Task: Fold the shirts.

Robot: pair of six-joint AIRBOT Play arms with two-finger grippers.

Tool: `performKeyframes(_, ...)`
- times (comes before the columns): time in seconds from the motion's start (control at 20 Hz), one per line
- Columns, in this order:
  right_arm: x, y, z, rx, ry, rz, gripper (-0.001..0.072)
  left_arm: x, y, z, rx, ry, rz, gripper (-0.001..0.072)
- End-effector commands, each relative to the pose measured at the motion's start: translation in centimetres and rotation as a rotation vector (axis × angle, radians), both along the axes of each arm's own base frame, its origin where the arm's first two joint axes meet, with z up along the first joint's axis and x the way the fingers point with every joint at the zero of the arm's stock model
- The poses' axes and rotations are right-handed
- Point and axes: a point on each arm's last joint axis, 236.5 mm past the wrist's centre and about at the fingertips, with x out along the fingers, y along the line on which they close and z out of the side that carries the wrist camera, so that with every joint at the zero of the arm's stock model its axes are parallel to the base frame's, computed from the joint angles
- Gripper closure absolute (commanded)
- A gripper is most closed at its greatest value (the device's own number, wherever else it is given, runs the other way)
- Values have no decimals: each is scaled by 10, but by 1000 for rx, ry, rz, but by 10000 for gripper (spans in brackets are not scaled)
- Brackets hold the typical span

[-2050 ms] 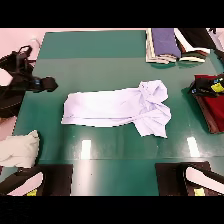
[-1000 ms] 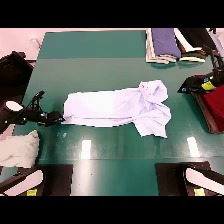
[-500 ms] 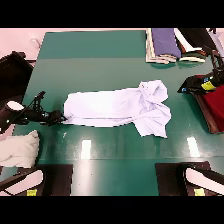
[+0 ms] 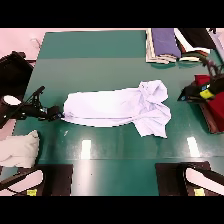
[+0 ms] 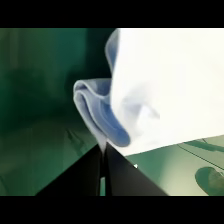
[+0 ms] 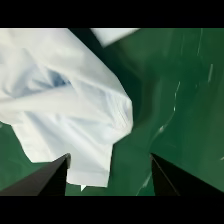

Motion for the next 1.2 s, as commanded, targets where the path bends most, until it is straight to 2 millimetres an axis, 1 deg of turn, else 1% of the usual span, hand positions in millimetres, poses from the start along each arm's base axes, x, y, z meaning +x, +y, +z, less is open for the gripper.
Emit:
performKeyframes(0.0, -21, 0, -52, 16, 64, -10, 117, 5, -2, 13, -12, -14, -18, 685)
performKeyframes(0.05, -18, 7, -62, 44, 44, -19, 118, 5, -2, 13, -11, -14, -17, 686)
performKeyframes(0.1, -14, 12, -71, 70, 24, -37, 133, 5, -2, 13, -12, -14, -17, 685)
performKeyframes(0.15, -12, 15, -80, 85, 19, -52, 139, 5, -2, 13, -11, -14, -17, 685)
performKeyframes(0.25, -13, 19, -98, 103, 60, -60, 139, 6, -2, 13, -11, -15, -16, 685)
performKeyframes(0.3, -13, 27, -104, 140, 78, -57, 144, 6, -2, 13, -10, -16, -16, 686)
performKeyframes(0.35, -11, 34, -108, 178, 89, -51, 220, 6, -2, 13, -10, -15, -16, 686)
performKeyframes(0.4, -10, 38, -111, 200, 95, -49, 279, 6, -2, 13, -11, -15, -16, 686)
performKeyframes(0.45, -11, 38, -115, 200, 105, -42, 362, 6, -2, 14, -12, -15, -15, 685)
performKeyframes(0.5, -13, 38, -116, 201, 108, -17, 528, 7, -2, 16, -13, -16, -16, 686)
performKeyframes(0.55, -15, 39, -114, 203, 107, -4, 673, 8, -2, 22, -12, -28, -18, 686)
performKeyframes(0.6, -15, 38, -108, 203, 96, -3, 695, 12, -1, 33, -5, -61, -16, 686)
performKeyframes(0.65, -12, 37, -98, 198, 65, -2, 695, 17, 0, 49, 5, -109, -10, 686)
performKeyframes(0.7, -5, 36, -79, 186, 7, 8, 696, 24, 1, 75, 16, -173, -2, 686)
performKeyframes(0.75, 5, 34, -52, 169, -73, 20, 695, 29, 1, 108, 26, -246, -6, 686)
performKeyframes(0.8, 16, 32, -18, 145, -170, 34, 695, 31, 0, 144, 36, -321, -13, 685)
performKeyframes(0.85, 26, 29, 22, 115, -287, 46, 695, 32, -1, 185, 52, -411, -21, 685)
performKeyframes(0.9, 35, 27, 73, 77, -431, 57, 695, 32, -2, 236, 74, -528, -16, 684)
performKeyframes(0.95, 40, 25, 129, 34, -583, 65, 695, 29, -3, 291, 97, -663, -3, 684)
performKeyframes(1.0, 38, 25, 182, -3, -725, 71, 695, 21, -4, 344, 121, -794, 10, 684)
performKeyframes(1.05, 30, 26, 239, -39, -871, 69, 696, 7, -6, 400, 137, -933, 33, 684)
performKeyframes(1.1, 18, 29, 288, -65, -998, 61, 696, -11, -9, 451, 152, -1062, 51, 684)
performKeyframes(1.15, 0, 32, 336, -91, -1124, 56, 696, -31, -12, 495, 170, -1183, 60, 684)
